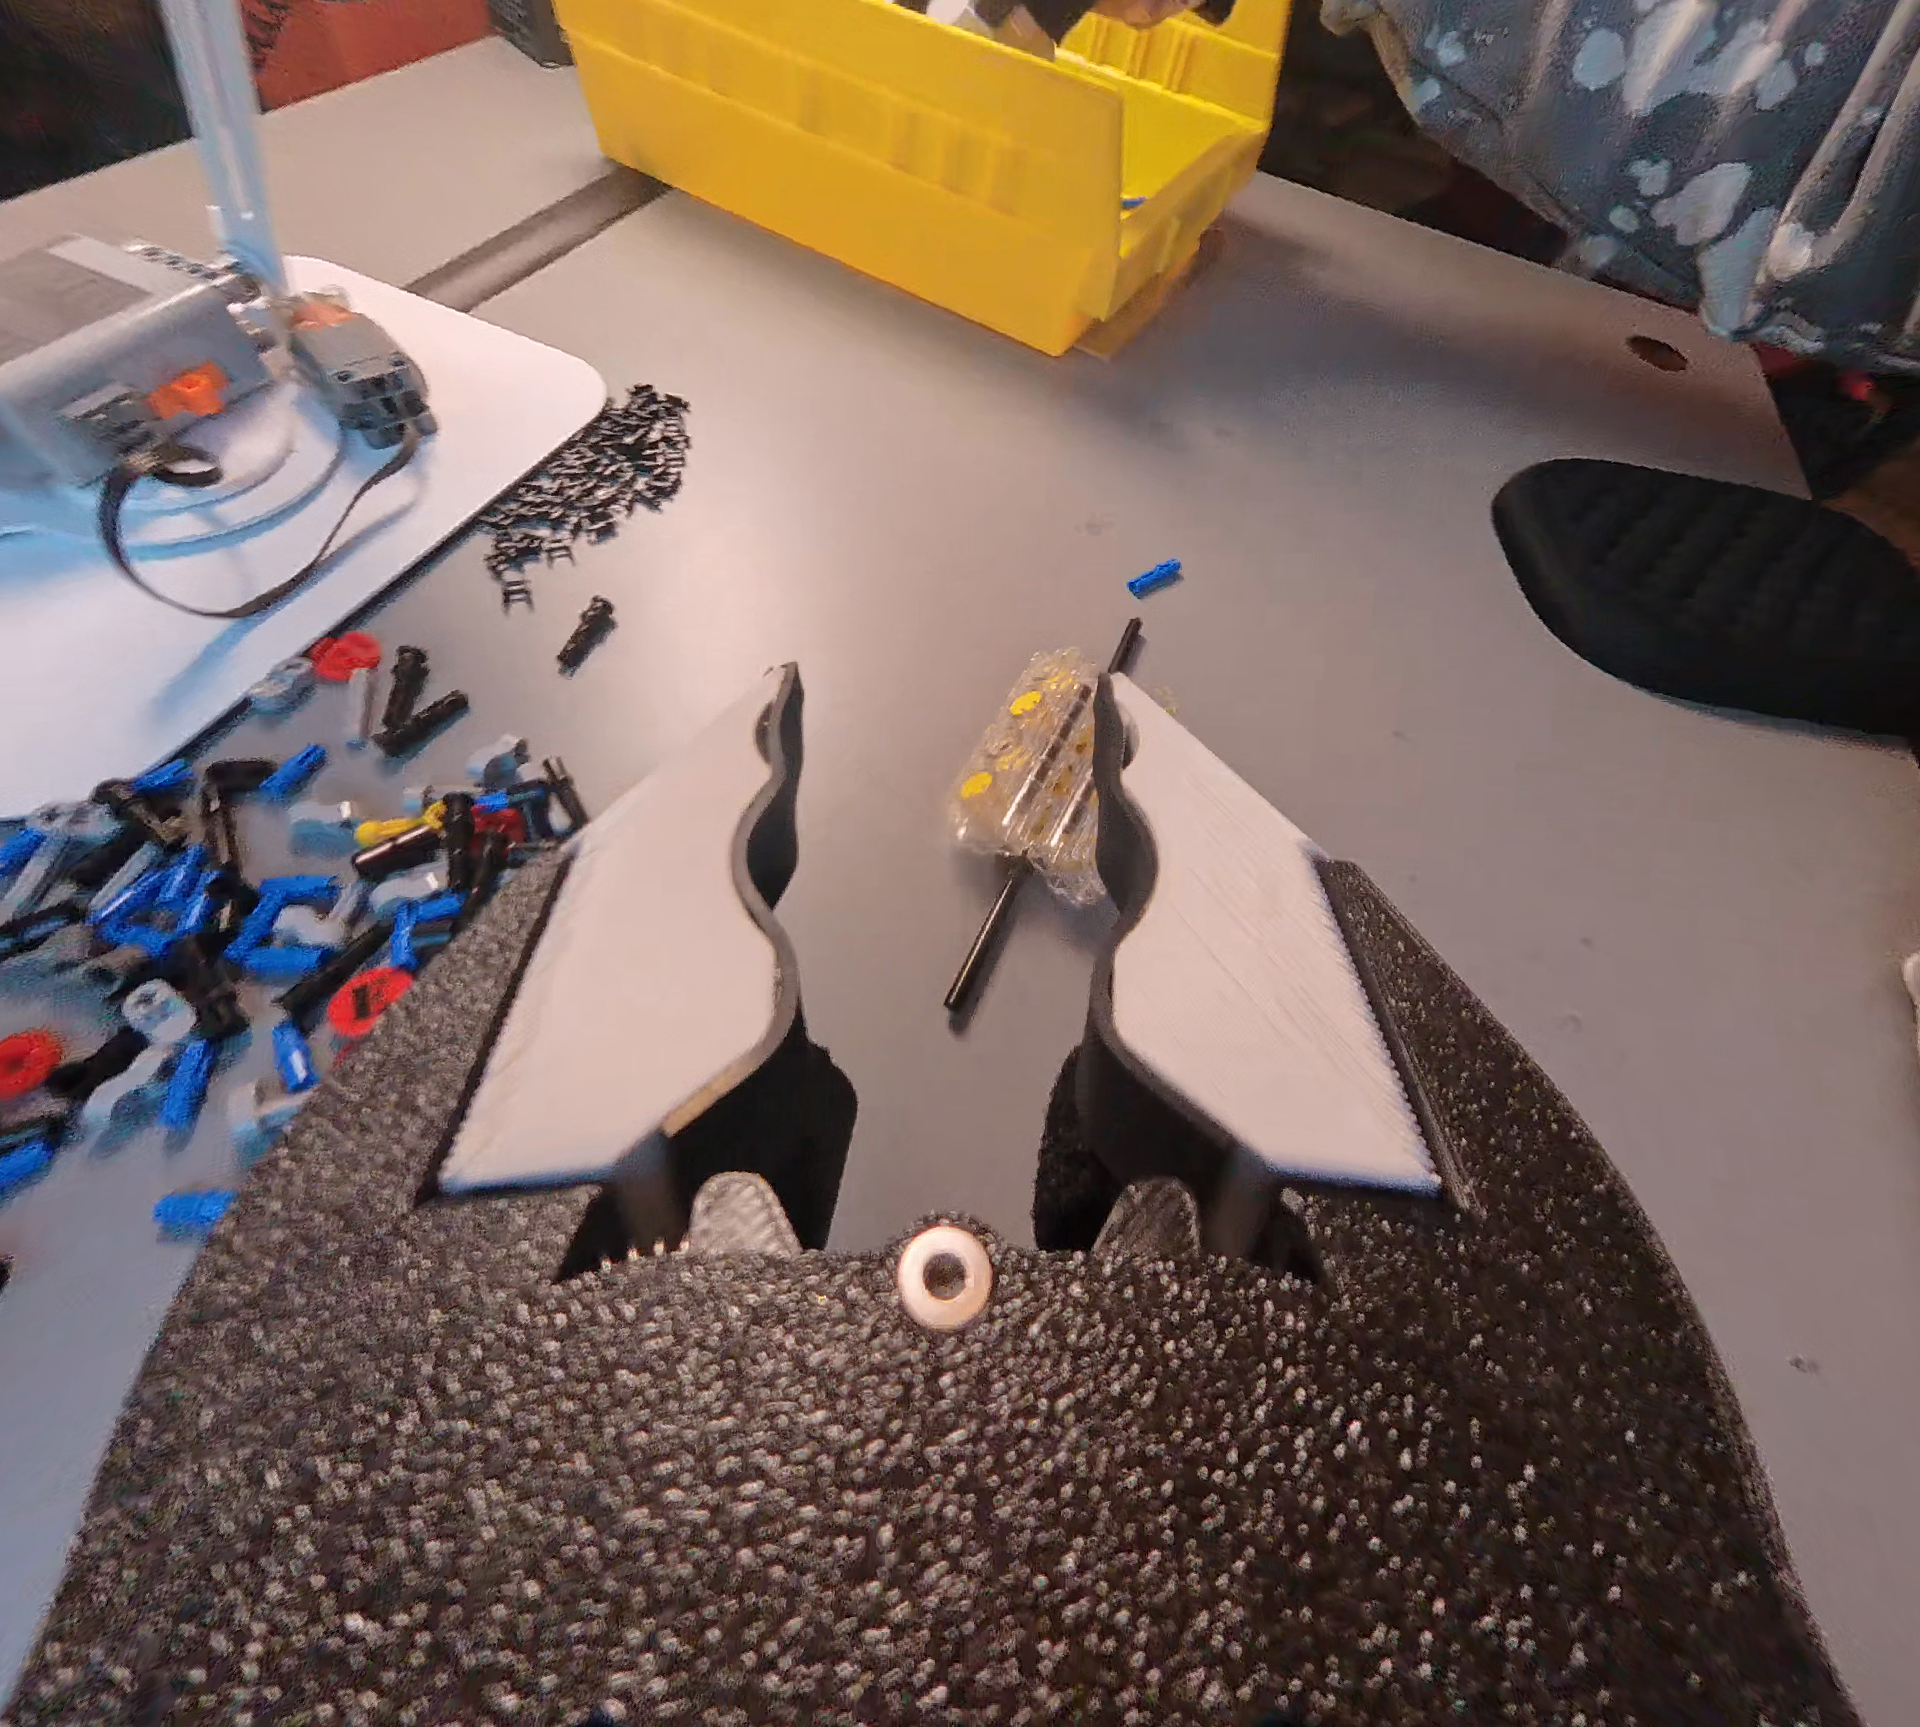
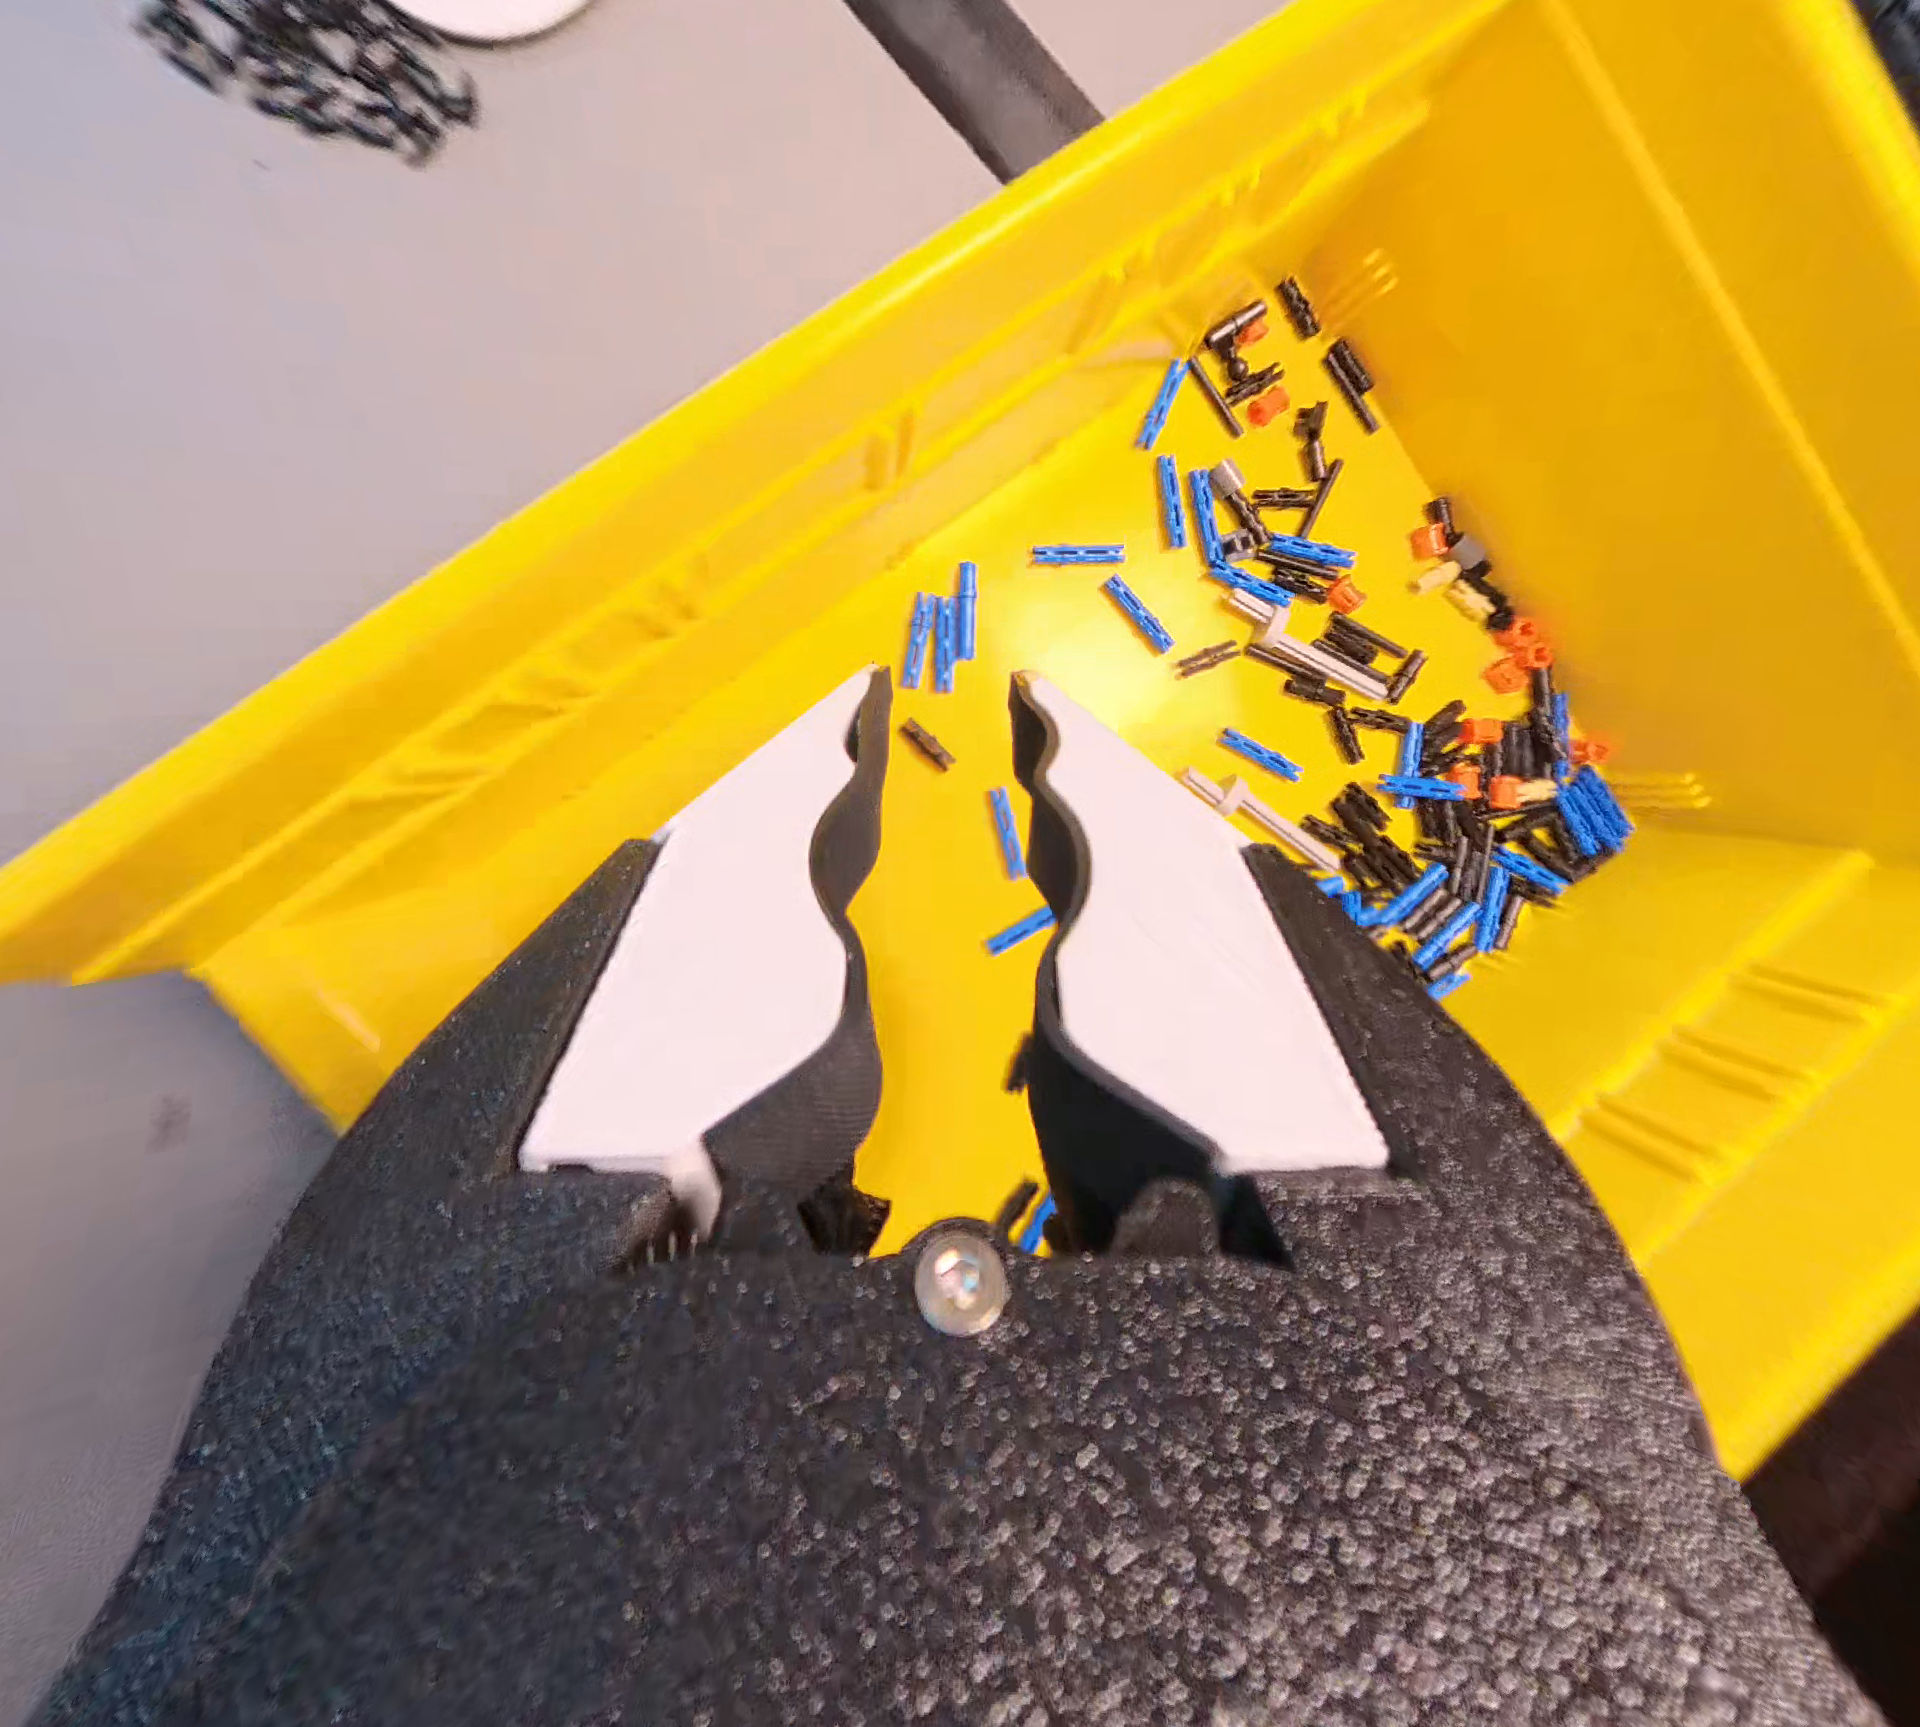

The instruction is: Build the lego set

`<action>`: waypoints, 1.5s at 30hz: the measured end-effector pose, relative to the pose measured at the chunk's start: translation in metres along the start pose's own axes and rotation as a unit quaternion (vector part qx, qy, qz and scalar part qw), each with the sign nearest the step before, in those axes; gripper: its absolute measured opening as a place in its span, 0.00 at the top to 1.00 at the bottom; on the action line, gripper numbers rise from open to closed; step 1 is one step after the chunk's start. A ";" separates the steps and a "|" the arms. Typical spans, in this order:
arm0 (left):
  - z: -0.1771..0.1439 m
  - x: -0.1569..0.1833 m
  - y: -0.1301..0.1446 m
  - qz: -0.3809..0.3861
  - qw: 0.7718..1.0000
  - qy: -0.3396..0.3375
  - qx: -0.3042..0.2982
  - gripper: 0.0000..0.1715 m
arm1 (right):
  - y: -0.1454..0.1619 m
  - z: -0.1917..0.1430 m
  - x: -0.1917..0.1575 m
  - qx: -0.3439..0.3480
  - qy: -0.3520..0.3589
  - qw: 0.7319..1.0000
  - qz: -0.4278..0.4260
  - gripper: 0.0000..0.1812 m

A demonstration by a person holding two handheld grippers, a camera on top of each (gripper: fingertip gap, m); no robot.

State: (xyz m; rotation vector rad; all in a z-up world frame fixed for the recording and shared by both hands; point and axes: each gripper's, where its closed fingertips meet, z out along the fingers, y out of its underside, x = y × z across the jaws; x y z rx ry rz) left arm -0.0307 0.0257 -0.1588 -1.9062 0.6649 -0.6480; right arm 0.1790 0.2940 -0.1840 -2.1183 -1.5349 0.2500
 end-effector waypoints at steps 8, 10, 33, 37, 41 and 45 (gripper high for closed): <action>-0.047 -0.021 0.022 -0.051 0.993 -0.094 0.047 0.70 | 0.003 0.048 0.007 -0.032 -0.060 0.997 0.030 0.92; -0.052 -0.024 0.023 -0.059 0.991 -0.103 0.056 0.71 | 0.004 0.052 0.007 -0.033 -0.059 0.997 0.027 0.93; -0.048 -0.010 0.027 -0.010 0.995 -0.079 0.057 0.72 | -0.038 -0.090 -0.083 0.146 -0.080 0.985 -0.054 0.98; -0.043 -0.006 0.024 0.006 0.995 -0.082 0.060 0.72 | -0.026 -0.092 -0.187 0.137 -0.145 0.973 -0.114 0.98; -0.044 0.000 0.025 0.014 0.995 -0.083 0.057 0.72 | 0.009 -0.043 -0.274 0.093 -0.192 0.965 -0.155 0.99; -0.046 0.006 0.023 0.027 0.994 -0.091 0.058 0.72 | 0.025 -0.010 -0.301 0.072 -0.177 0.964 -0.182 0.99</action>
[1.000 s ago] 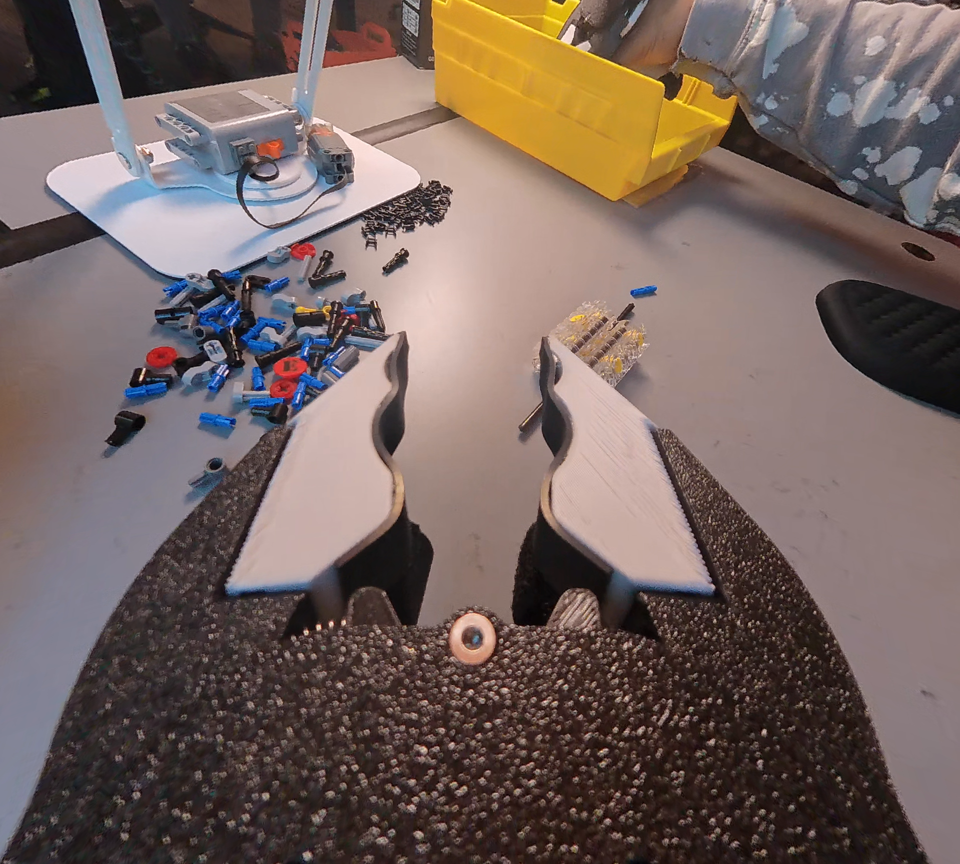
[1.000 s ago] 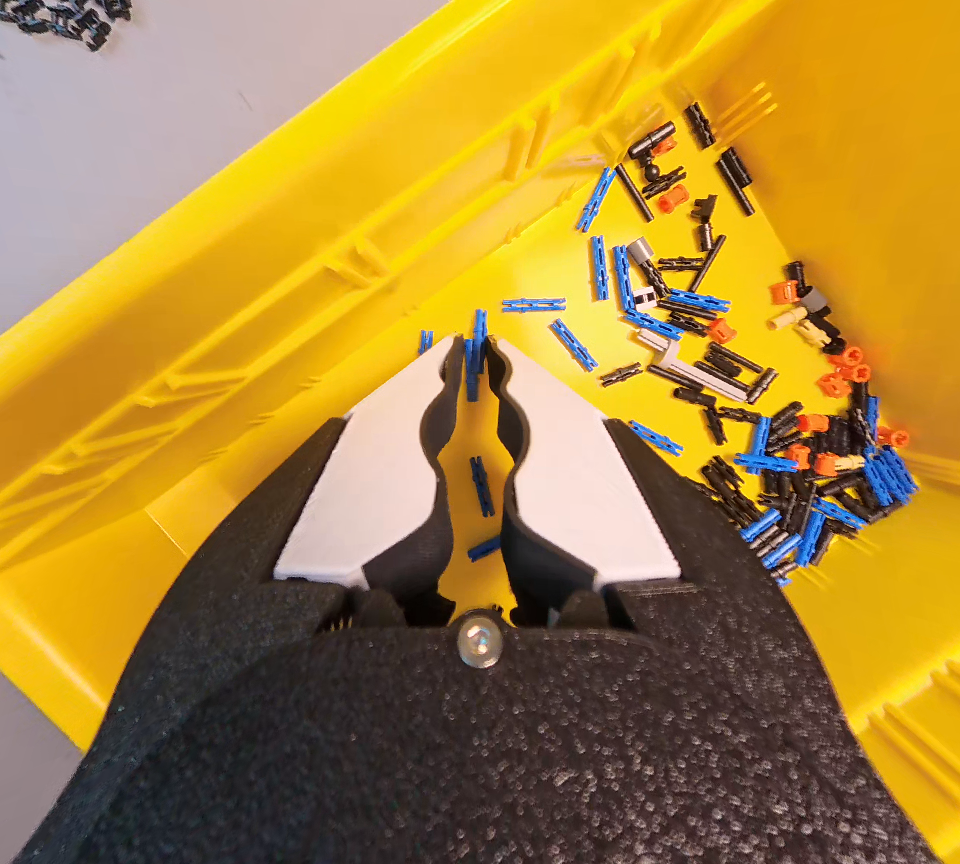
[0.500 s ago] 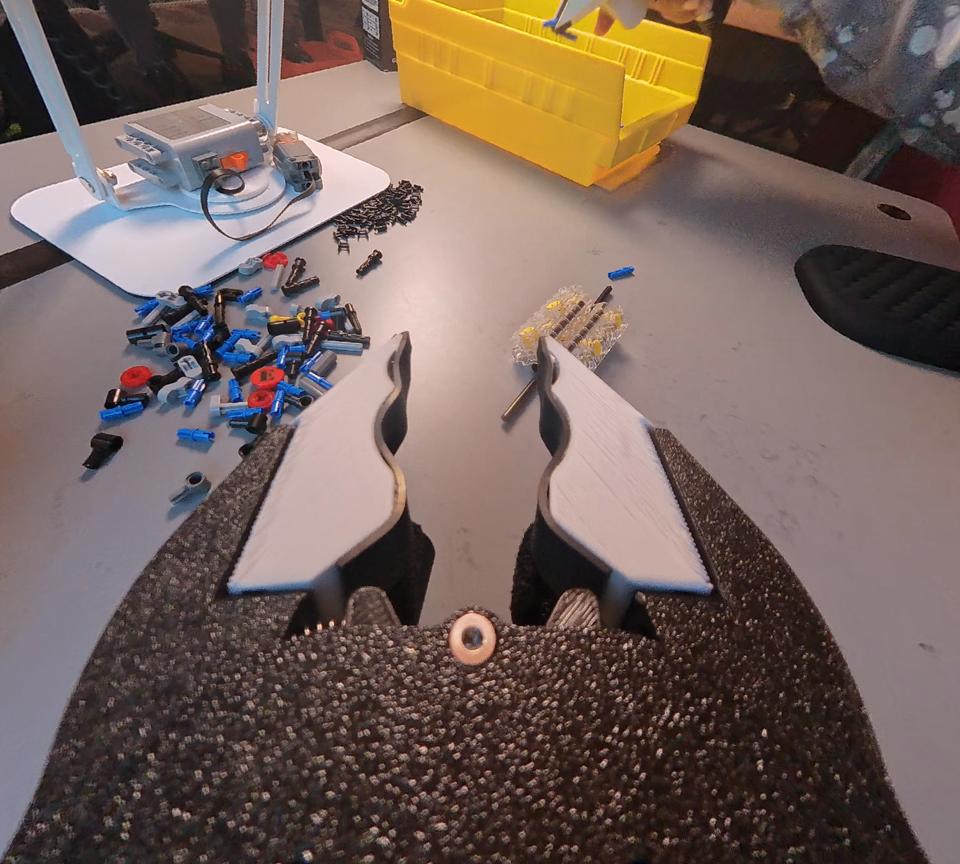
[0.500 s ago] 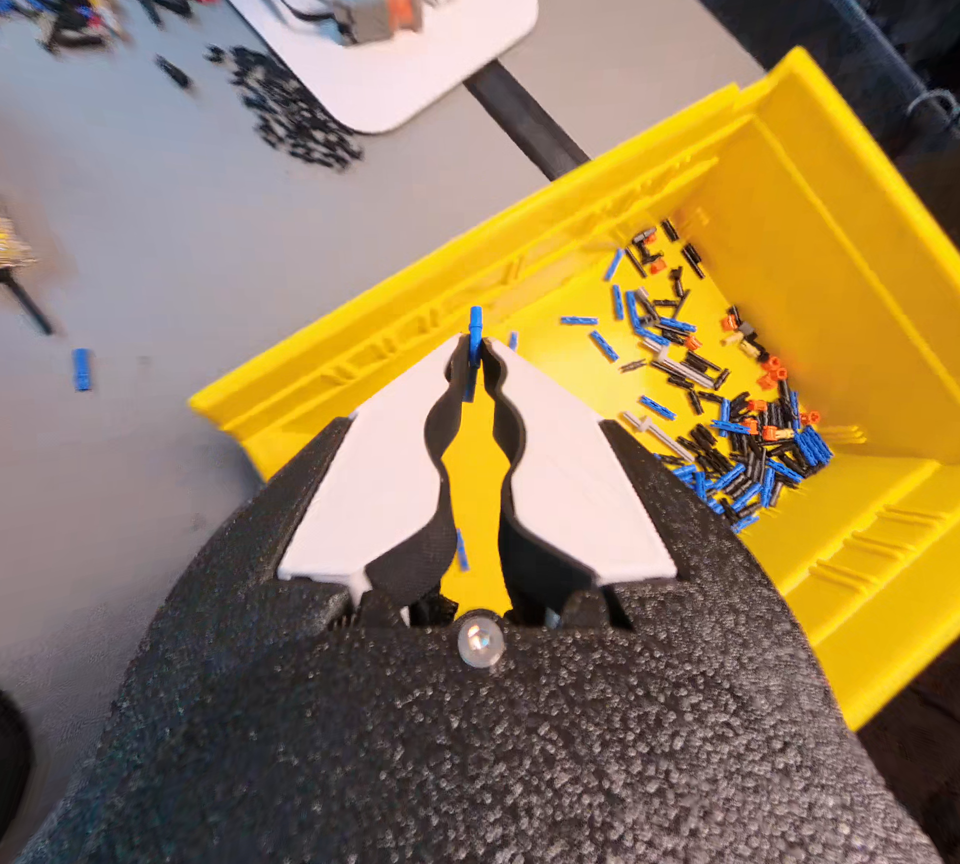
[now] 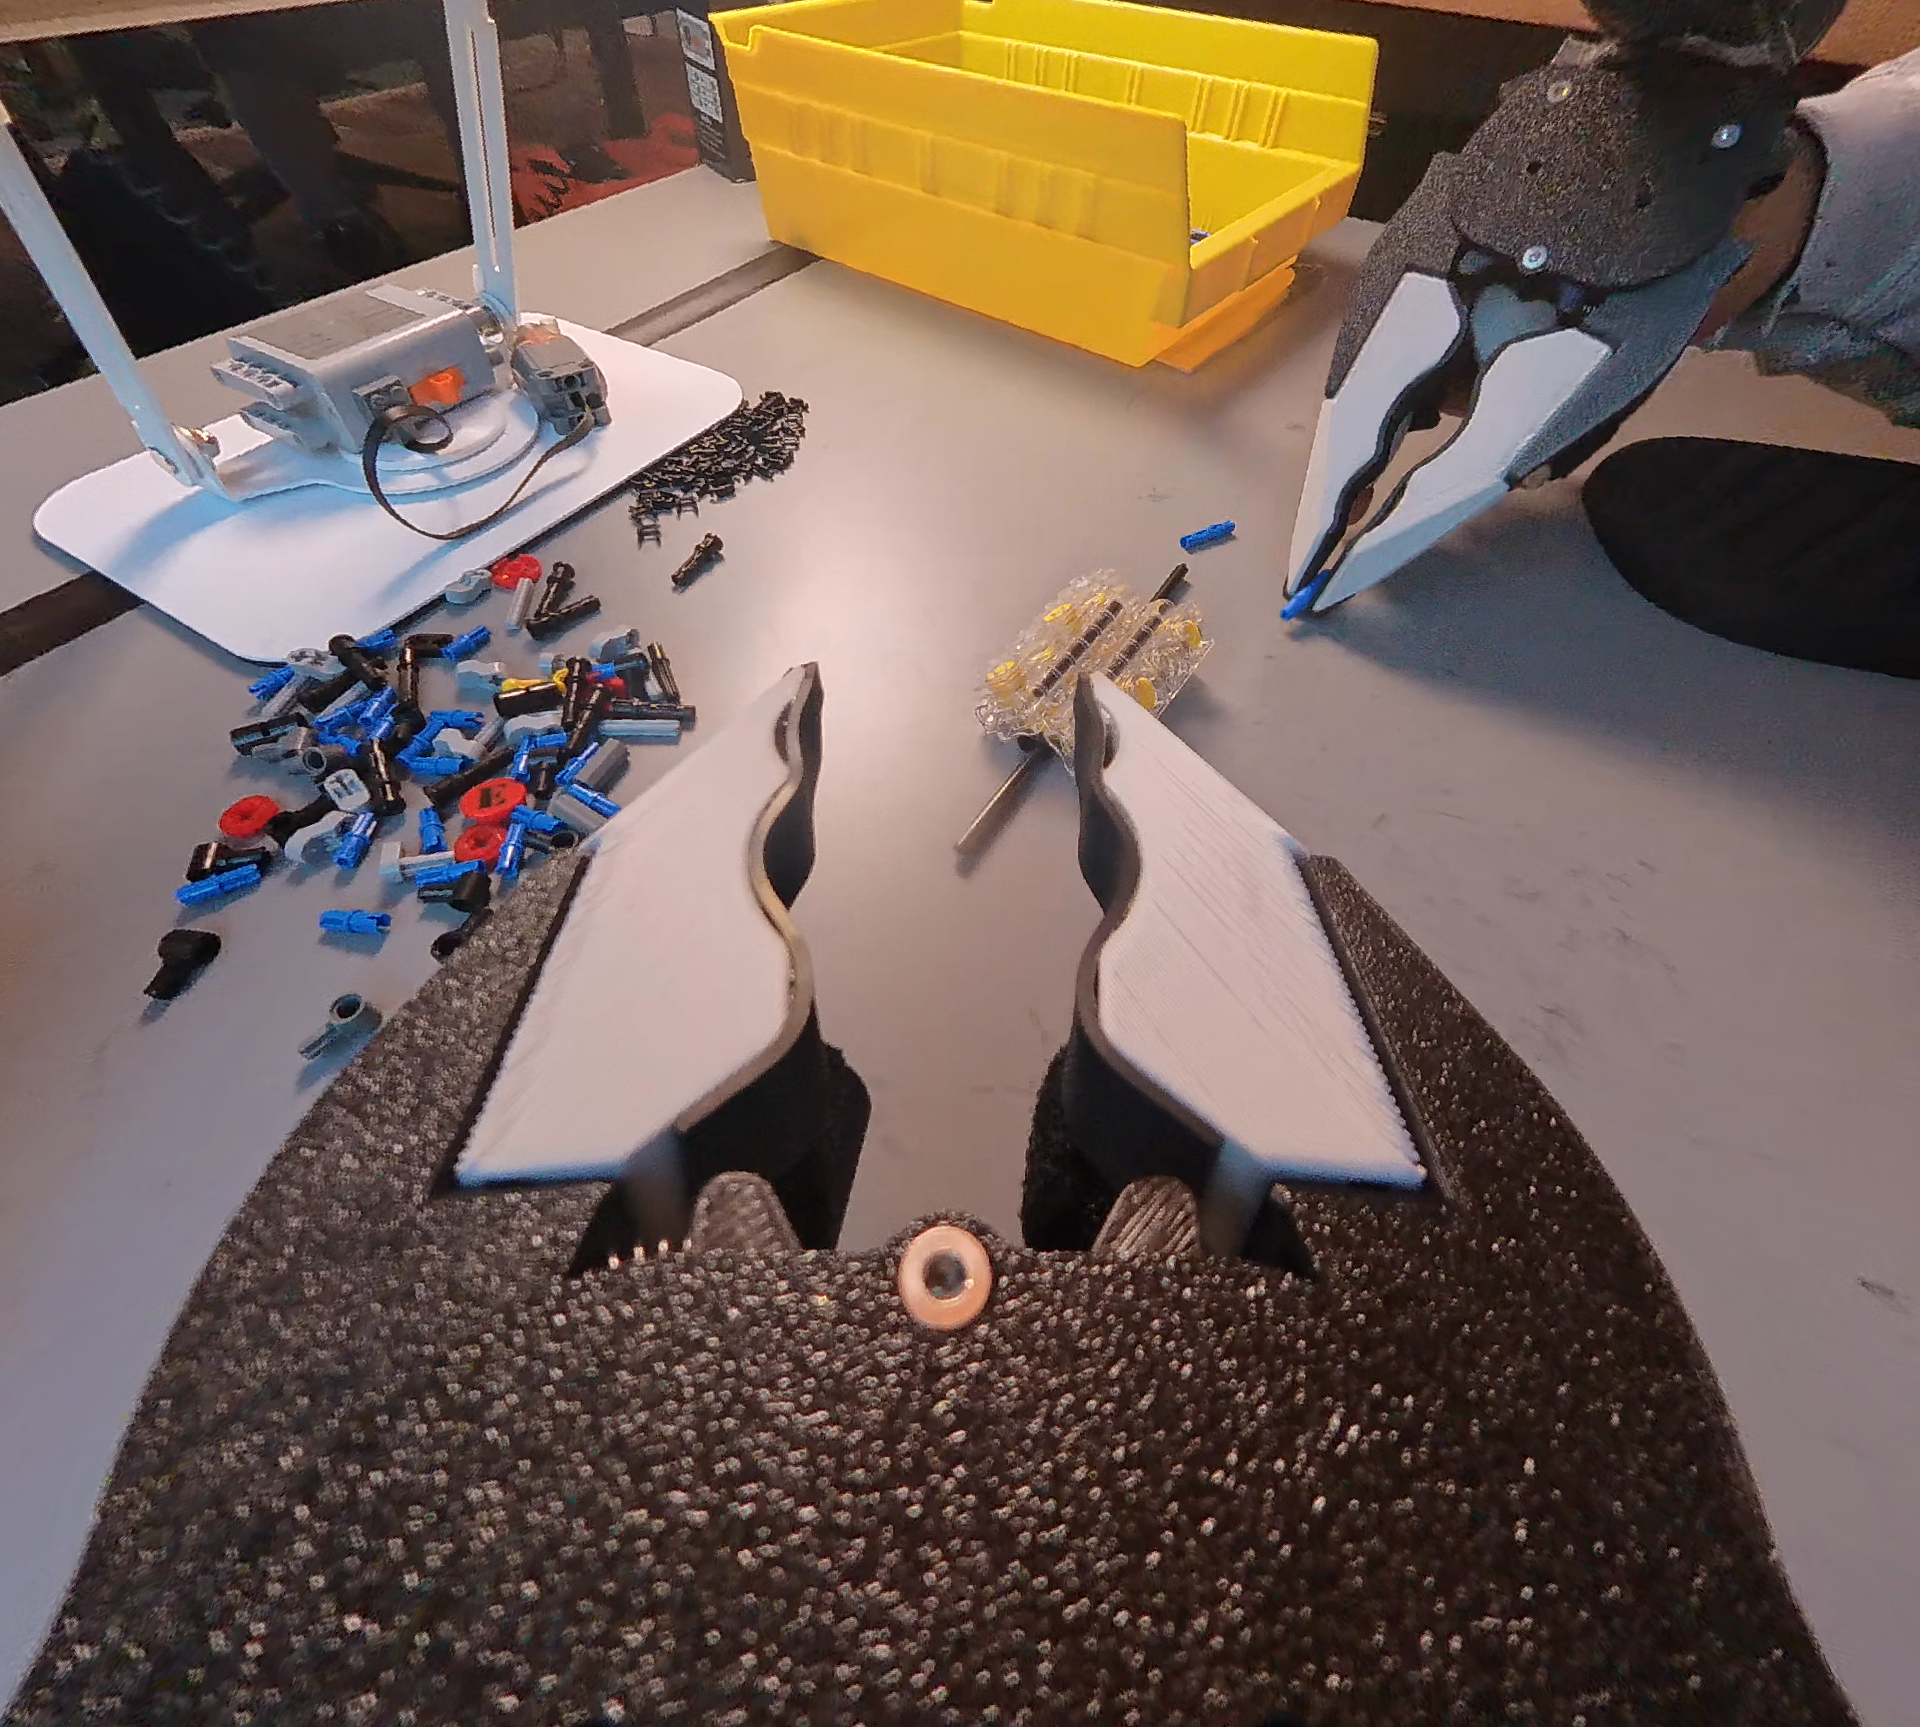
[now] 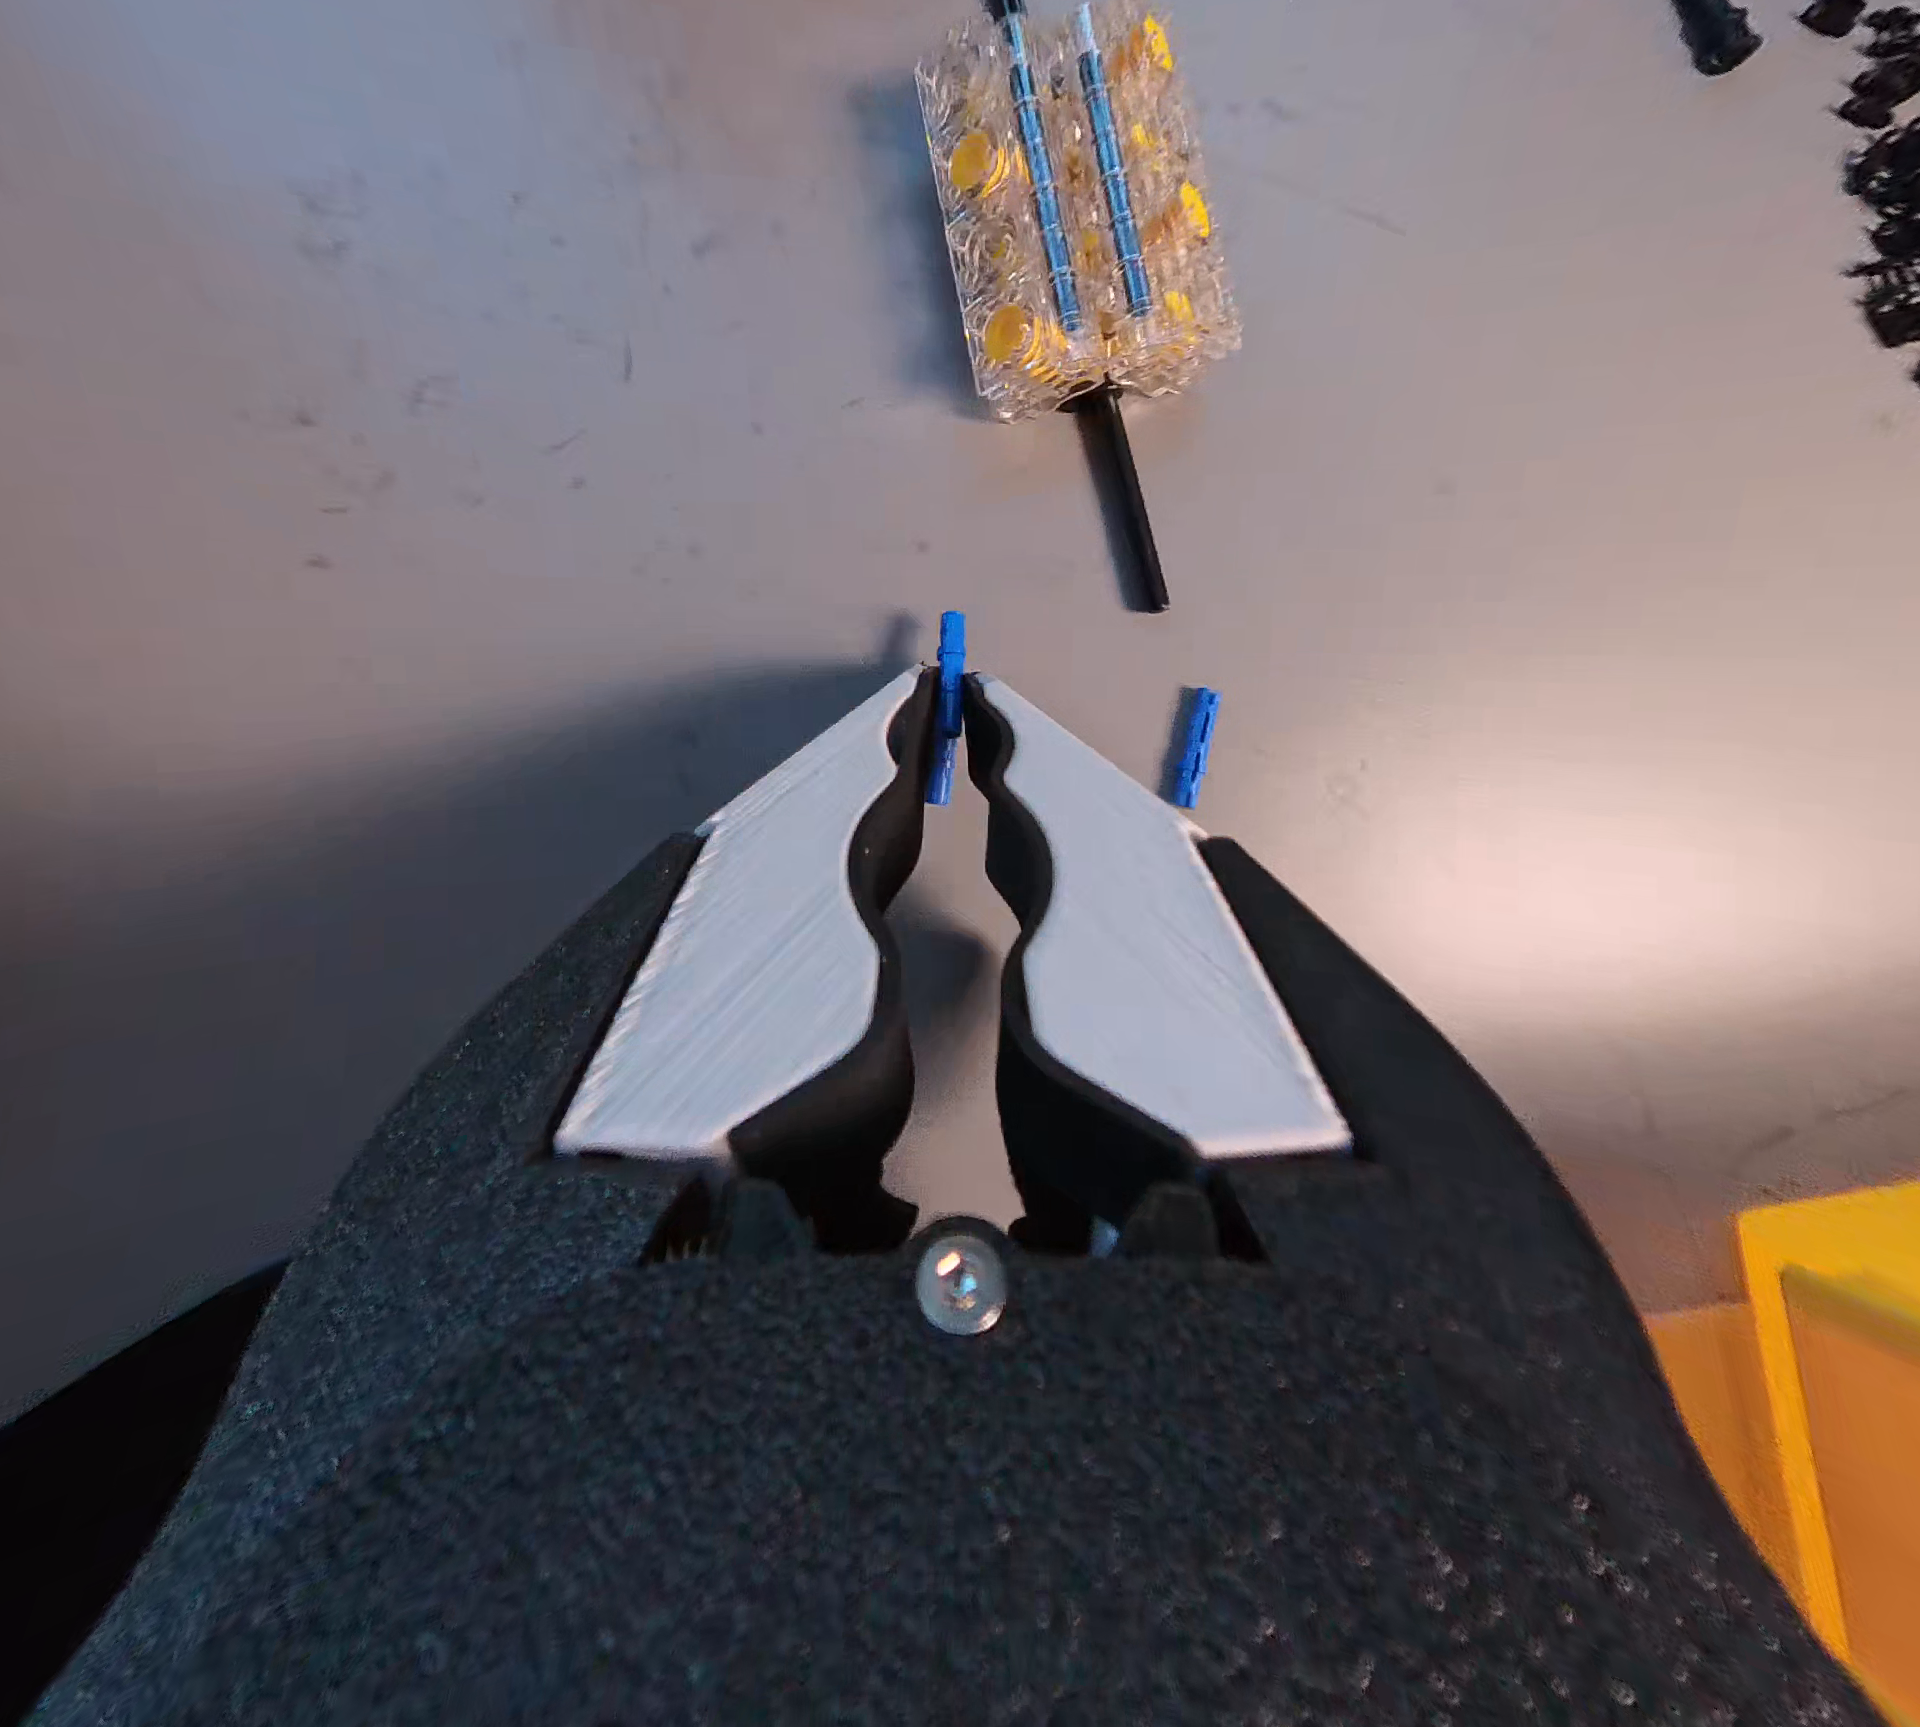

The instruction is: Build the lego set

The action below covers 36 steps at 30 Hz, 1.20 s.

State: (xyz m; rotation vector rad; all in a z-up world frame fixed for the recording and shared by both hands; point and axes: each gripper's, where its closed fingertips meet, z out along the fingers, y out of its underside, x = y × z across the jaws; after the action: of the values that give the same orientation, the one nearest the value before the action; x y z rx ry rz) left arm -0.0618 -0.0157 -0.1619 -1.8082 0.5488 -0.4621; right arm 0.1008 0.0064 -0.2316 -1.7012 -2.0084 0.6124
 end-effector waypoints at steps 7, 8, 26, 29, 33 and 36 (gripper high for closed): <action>0.003 0.005 0.003 0.017 1.000 -0.004 -0.011 0.72 | -0.005 -0.011 0.008 0.017 0.017 1.000 -0.011 0.89; 0.003 0.005 0.003 0.018 1.000 -0.004 -0.011 0.72 | -0.014 -0.025 0.015 0.041 0.020 0.999 -0.006 0.88; 0.005 -0.005 0.006 -0.005 1.000 -0.025 -0.005 0.73 | 0.089 -0.050 0.272 -0.076 0.133 0.974 0.166 0.95; 0.005 -0.007 0.006 -0.012 1.000 -0.023 -0.006 0.73 | 0.089 -0.050 0.275 -0.080 0.136 0.973 0.167 0.99; 0.004 -0.007 0.005 -0.011 1.000 -0.018 -0.003 0.73 | 0.077 -0.077 0.270 -0.039 0.175 0.970 0.166 0.99; 0.001 -0.007 0.004 -0.011 1.000 -0.021 0.001 0.73 | 0.026 -0.137 0.240 0.102 0.217 0.958 0.158 0.99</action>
State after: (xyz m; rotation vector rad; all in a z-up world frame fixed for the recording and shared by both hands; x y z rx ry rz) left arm -0.0676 -0.0115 -0.1664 -1.8194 0.4990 -0.4392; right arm 0.1655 0.2546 -0.1260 -1.8482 -1.3395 0.4733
